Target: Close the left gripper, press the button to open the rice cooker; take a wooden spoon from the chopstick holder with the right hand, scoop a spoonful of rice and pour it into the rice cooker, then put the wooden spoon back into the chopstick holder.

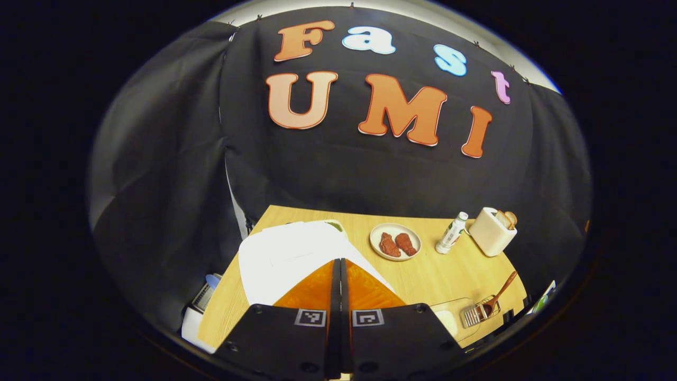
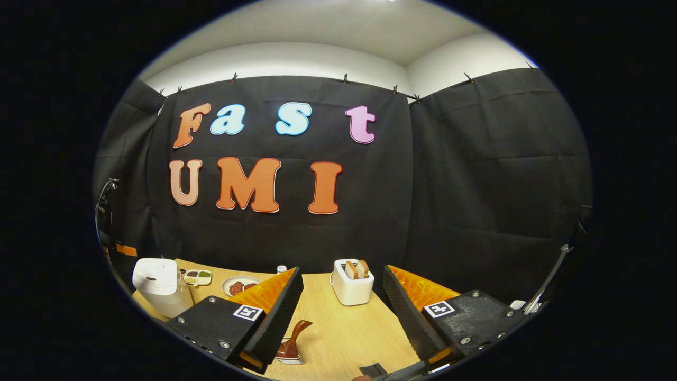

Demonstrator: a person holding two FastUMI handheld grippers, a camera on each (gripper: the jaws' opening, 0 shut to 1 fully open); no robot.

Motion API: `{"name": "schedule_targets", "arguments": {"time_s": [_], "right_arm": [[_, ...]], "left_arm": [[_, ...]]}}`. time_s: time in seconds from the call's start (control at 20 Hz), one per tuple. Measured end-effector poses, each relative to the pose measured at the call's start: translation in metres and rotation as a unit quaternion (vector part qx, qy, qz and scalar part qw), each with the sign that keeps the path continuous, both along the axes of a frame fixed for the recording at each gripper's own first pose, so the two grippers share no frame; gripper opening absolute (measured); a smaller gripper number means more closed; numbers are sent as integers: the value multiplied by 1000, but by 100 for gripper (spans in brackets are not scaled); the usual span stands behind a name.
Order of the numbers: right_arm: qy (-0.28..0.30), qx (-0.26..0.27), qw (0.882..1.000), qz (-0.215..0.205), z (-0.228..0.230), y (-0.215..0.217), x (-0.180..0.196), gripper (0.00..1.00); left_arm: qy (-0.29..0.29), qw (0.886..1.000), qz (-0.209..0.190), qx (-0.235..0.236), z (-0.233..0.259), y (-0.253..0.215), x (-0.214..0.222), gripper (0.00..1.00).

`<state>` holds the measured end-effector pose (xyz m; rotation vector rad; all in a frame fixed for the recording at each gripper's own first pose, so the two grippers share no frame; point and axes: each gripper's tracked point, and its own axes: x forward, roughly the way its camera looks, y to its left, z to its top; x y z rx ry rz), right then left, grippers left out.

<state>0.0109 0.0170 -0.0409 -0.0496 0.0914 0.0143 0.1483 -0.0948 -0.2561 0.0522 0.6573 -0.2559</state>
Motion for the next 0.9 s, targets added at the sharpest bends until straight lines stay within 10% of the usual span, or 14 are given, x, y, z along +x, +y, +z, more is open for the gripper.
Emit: {"name": "schedule_targets", "arguments": {"time_s": [0.9], "right_arm": [[22, -18, 1000, 11, -16, 10, 3, 95]], "left_arm": [[112, 994, -1, 19, -103, 8, 5, 4]]}}
